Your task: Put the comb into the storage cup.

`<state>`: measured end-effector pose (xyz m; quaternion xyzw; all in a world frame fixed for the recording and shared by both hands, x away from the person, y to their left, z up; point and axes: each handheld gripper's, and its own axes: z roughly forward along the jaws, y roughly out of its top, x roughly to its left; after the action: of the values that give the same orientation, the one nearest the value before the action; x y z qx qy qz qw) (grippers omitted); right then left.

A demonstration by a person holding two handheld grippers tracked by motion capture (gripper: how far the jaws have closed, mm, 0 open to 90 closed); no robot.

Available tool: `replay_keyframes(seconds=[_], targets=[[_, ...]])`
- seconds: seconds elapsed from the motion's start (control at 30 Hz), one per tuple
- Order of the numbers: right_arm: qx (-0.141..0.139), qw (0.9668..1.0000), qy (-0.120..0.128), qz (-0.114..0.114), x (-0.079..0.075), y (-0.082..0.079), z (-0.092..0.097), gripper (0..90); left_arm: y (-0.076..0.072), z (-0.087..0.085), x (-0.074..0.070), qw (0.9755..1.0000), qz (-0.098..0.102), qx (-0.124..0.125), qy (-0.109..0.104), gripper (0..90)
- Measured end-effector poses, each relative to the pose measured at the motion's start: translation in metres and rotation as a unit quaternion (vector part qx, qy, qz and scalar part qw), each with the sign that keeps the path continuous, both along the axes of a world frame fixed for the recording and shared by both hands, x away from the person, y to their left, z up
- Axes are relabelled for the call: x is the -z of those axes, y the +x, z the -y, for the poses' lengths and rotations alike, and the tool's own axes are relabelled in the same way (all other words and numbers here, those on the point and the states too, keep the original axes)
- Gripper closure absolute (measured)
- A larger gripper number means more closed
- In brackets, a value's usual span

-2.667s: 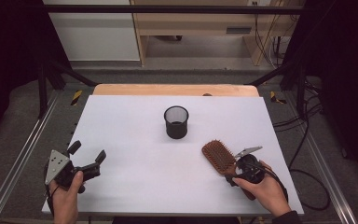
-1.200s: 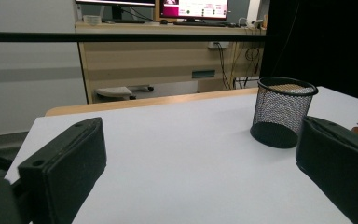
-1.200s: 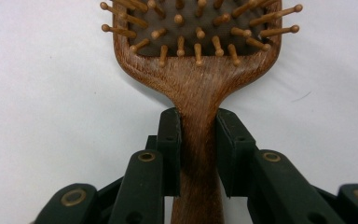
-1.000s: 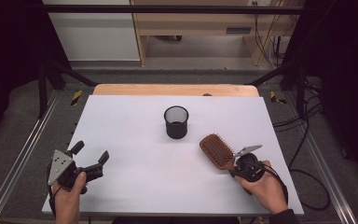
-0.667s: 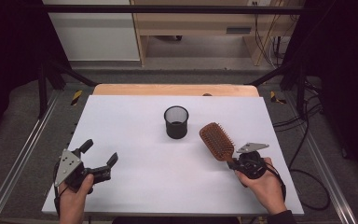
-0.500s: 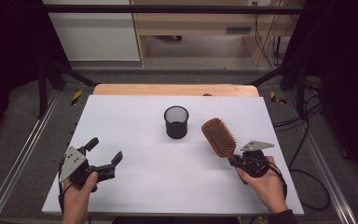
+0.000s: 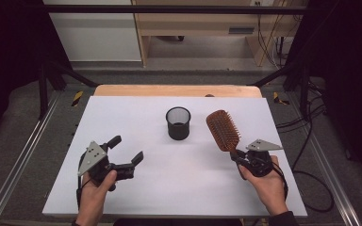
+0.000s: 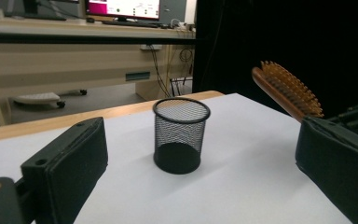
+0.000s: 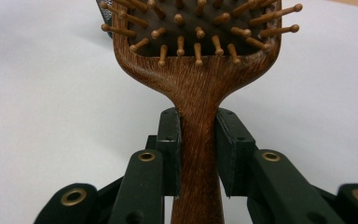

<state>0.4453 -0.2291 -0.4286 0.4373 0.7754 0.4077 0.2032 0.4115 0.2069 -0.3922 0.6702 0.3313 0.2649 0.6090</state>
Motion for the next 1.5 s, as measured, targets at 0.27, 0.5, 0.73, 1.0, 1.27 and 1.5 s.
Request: replay_keyframes(seconds=[0.27, 0.5, 0.73, 1.0, 1.27, 1.5], targets=[[-0.018, 0.9993, 0.008, 0.031, -0.010, -0.003, -0.017, 73.2, 0.010, 0.029, -0.011, 0.9994, 0.000, 0.035, 0.008, 1.8], [-0.038, 0.9982, 0.013, 0.045, -0.010, 0.001, -0.036, 73.2, 0.023, 0.045, -0.011, 0.9991, -0.006, 0.039, 0.015, 1.3], [-0.059, 0.9970, 0.013, 0.049, -0.006, -0.003, -0.051, 73.2, 0.025, 0.051, -0.011, 0.9992, -0.017, 0.038, 0.001, 1.8], [-0.066, 0.9959, 0.016, 0.060, -0.009, -0.005, -0.057, 73.2, 0.035, 0.068, -0.009, 0.9981, -0.029, 0.055, -0.005, 1.8], [-0.068, 0.9953, 0.022, 0.066, -0.010, -0.006, -0.057, 73.2, 0.042, 0.086, -0.011, 0.9971, -0.033, 0.067, -0.008, 1.7], [-0.067, 0.9948, 0.028, 0.072, -0.012, -0.008, -0.058, 73.2, 0.046, 0.092, -0.012, 0.9953, -0.050, 0.081, -0.020, 1.6]])
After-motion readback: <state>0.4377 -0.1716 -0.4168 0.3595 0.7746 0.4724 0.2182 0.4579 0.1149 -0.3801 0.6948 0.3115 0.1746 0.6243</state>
